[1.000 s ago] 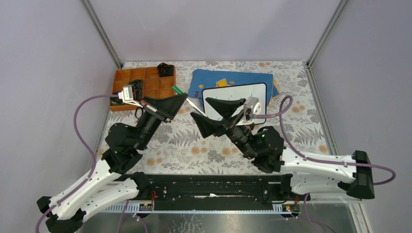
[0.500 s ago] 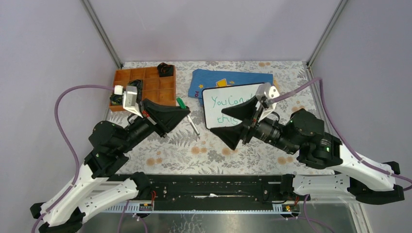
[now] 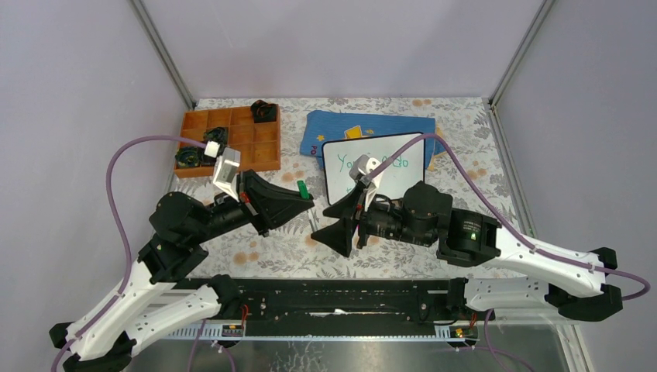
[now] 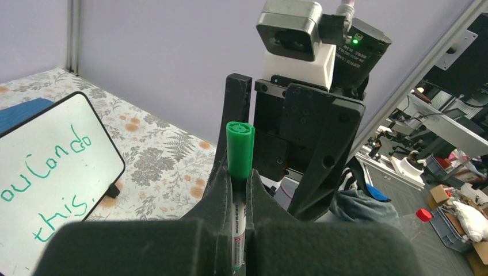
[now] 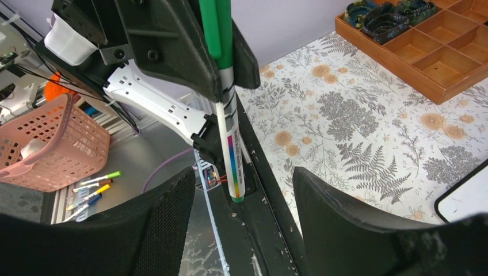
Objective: Write a sentence on the whiteboard
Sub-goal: Close the whiteboard marker at the center of the board, then place the whiteboard marker at the center of the board.
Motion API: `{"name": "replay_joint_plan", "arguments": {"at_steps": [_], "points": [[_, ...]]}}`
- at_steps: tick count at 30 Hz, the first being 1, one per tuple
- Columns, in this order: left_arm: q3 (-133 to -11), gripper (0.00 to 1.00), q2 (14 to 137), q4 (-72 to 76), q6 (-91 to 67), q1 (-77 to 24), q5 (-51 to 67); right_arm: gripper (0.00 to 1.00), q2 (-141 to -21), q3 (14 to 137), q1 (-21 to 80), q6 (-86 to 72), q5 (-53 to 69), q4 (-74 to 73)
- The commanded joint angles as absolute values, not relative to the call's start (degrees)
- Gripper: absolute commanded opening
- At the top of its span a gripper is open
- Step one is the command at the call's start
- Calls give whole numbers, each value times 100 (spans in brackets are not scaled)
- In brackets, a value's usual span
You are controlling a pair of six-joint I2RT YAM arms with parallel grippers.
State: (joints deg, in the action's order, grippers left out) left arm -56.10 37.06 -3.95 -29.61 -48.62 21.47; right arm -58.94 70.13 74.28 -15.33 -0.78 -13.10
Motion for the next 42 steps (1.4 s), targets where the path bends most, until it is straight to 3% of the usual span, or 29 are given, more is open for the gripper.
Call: {"name": "replay_joint_plan", "arguments": {"at_steps": [1, 6, 10, 18, 24, 26, 27, 31, 32, 33, 38, 42], "points": [[-5572, 0, 3663, -235, -2894, -4882, 2393, 68, -5830, 6891, 7409, -1715, -111, -372], [-5410, 0, 3576, -110, -3012, -4885, 2395, 64, -5896, 6846, 7409, -1780, -139, -56], [-5358, 0, 3537, -97, -3071, -4887, 2370, 48, -5966, 6822, 7409, -1794, -272, 204], [-5282, 0, 3428, -94, -3104, -4884, 2266, 41, -6098, 6751, 7409, -1867, -255, 272], [-5274, 0, 3441, -94, -3087, -4879, 2227, 17, -6065, 6684, 7409, -1899, -170, 260], [-5265, 9, 3437, -101, -3081, -4887, 2180, 6, -5996, 6620, 7409, -1885, -171, 259], [-5269, 19, 3443, -124, -3078, -4887, 2145, 1, -5960, 6600, 7409, -1863, -183, 211], [-5295, 74, 3445, -355, -2954, -4885, 1892, 0, -5857, 6569, 7409, -1721, -340, -261], [-5304, 92, 3430, -427, -2916, -4886, 1718, 0, -5797, 6519, 7409, -1709, -433, -355], [-5315, 98, 3415, -508, -2887, -4887, 1587, 0, -5721, 6454, 7409, -1693, -529, -427], [-5335, 99, 3200, -825, -2704, -4884, 711, 0, -5283, 6116, 7409, -1743, -1122, -928], [-5293, 99, 2813, -1095, -2377, -4884, -1142, 0, -5176, 5862, 7409, -1951, -1743, -1510]]}}
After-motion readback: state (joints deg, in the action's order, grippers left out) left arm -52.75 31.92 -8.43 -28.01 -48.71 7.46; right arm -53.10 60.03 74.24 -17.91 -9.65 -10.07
